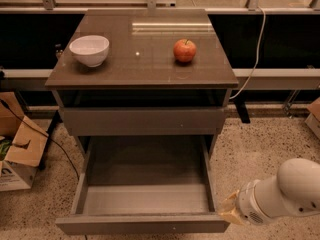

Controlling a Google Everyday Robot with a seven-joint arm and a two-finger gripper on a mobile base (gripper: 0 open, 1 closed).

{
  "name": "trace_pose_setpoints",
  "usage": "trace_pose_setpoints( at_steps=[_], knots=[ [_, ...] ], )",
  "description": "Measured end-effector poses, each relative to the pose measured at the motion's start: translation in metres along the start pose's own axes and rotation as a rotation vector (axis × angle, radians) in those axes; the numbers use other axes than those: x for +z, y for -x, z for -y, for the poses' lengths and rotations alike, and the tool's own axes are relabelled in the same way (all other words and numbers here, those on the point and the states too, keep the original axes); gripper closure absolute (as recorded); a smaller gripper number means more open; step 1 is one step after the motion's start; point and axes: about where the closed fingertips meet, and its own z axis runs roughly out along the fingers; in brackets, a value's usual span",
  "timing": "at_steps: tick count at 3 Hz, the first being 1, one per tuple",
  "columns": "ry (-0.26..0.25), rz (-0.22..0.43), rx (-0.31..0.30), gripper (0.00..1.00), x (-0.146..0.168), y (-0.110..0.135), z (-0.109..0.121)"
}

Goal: Close middle drawer

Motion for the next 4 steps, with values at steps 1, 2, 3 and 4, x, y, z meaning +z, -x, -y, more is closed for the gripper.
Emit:
trace_pose_setpoints(
  at_steps=[1, 2, 3, 4],
  knots=[
    [0.024, 0.002, 0.014, 1.0, 0.011, -0.005, -0.002],
    [0.027, -0.006, 0.005, 1.0, 0.027, -0.001, -0.006],
    [0.024, 0.007, 0.006, 1.0, 0.068, -0.006, -0.006],
    [0.025, 0.021, 0.034, 1.0, 0.101, -0.013, -0.002]
  ],
)
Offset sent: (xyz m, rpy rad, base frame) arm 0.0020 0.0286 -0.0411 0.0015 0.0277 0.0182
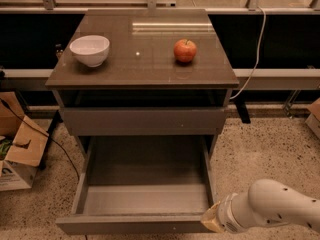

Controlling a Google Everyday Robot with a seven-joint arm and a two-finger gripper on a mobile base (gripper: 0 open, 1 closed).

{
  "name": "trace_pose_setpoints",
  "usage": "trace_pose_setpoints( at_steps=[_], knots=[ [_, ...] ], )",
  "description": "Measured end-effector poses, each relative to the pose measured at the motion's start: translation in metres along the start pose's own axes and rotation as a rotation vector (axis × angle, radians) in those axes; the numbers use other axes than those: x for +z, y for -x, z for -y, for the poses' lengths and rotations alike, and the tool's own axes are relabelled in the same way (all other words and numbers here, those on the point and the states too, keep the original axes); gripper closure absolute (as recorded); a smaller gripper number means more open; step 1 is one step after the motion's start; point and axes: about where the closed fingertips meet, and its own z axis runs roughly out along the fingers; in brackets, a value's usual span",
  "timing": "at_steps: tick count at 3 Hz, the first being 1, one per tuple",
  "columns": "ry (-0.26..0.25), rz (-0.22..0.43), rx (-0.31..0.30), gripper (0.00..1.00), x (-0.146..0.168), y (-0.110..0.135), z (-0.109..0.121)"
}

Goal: Close middle drawer

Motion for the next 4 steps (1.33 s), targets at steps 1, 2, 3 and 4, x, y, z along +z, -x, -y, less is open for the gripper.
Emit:
trace_pose_setpoints(
  at_steps=[1, 2, 3, 4],
  knots=[
    [0.028, 0.036, 0.054, 1.0, 0.032, -0.01, 0.008],
    [0.062, 0.063, 0.099, 1.0, 0.062, -0.017, 0.013],
    [0.068, 0.067, 0.107, 1.0, 0.067, -0.018, 0.014],
    [0.08, 0.107, 0.122, 1.0, 0.083, -0.01, 0.024]
  ],
)
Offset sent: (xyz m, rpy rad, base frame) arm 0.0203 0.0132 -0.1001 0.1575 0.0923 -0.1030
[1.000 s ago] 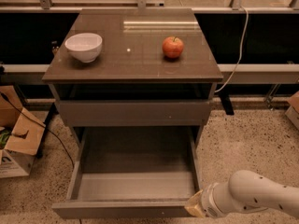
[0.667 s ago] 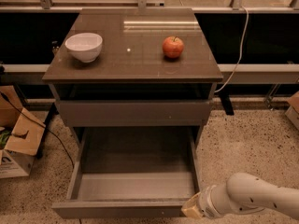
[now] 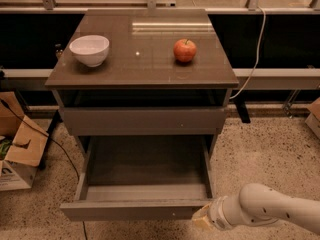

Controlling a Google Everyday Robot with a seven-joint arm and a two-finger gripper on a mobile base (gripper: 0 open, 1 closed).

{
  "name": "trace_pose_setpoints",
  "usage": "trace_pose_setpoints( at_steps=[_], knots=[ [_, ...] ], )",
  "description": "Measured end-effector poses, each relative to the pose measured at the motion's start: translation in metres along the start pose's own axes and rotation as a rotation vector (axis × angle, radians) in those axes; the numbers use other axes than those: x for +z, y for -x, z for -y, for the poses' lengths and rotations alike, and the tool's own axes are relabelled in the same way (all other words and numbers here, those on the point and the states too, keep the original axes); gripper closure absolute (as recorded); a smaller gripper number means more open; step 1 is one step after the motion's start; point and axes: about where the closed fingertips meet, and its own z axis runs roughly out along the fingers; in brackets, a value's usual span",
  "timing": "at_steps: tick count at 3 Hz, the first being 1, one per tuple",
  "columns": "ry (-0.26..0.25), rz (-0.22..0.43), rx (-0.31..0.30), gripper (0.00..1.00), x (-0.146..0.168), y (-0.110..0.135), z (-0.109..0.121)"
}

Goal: Close middle drawer

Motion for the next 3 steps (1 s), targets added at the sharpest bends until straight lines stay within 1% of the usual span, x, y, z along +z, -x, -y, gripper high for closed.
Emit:
trace_pose_setpoints(
  at_steps=[1, 2, 3],
  knots=[
    [0.0, 0.0, 0.0, 1.0, 0.0, 0.0, 0.0],
    [-0.01, 0.047, 0.012, 1.0, 0.008, 0.003, 0.004],
    [-0.009, 0.157, 0.008, 1.0, 0.023, 0.024, 0.018]
  ],
)
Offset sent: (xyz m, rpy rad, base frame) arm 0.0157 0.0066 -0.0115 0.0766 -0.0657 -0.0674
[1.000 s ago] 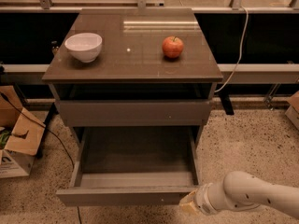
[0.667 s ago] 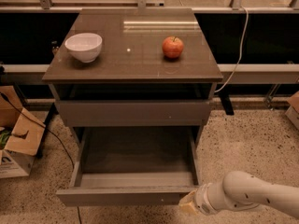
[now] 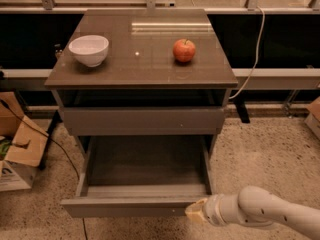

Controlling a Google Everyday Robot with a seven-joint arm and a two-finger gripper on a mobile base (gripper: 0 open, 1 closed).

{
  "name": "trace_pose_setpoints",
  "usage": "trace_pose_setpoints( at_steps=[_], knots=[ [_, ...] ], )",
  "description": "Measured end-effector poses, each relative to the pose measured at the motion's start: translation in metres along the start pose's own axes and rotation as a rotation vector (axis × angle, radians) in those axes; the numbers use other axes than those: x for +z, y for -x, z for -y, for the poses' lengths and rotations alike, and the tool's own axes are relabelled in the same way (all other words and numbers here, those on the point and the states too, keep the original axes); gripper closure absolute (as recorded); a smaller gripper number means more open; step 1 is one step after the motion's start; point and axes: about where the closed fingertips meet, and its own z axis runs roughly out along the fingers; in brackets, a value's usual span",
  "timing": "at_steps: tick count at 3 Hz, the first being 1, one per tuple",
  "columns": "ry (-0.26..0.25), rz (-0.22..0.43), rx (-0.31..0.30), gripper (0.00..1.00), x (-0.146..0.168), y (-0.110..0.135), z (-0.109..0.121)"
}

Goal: Close middle drawer

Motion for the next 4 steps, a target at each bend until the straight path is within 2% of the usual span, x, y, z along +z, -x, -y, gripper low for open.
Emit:
trace_pose_setpoints(
  at_steps=[1, 2, 3, 4],
  knots=[
    [0.0, 0.0, 0.0, 1.0, 0.0, 0.0, 0.0],
    [-0.009, 0.095, -0.006, 1.0, 0.017, 0.027, 0.019],
    [-0.011, 0.12, -0.009, 1.0, 0.022, 0.035, 0.025],
    [-0.013, 0.149, -0.023, 1.0, 0.032, 0.052, 0.042]
  ],
)
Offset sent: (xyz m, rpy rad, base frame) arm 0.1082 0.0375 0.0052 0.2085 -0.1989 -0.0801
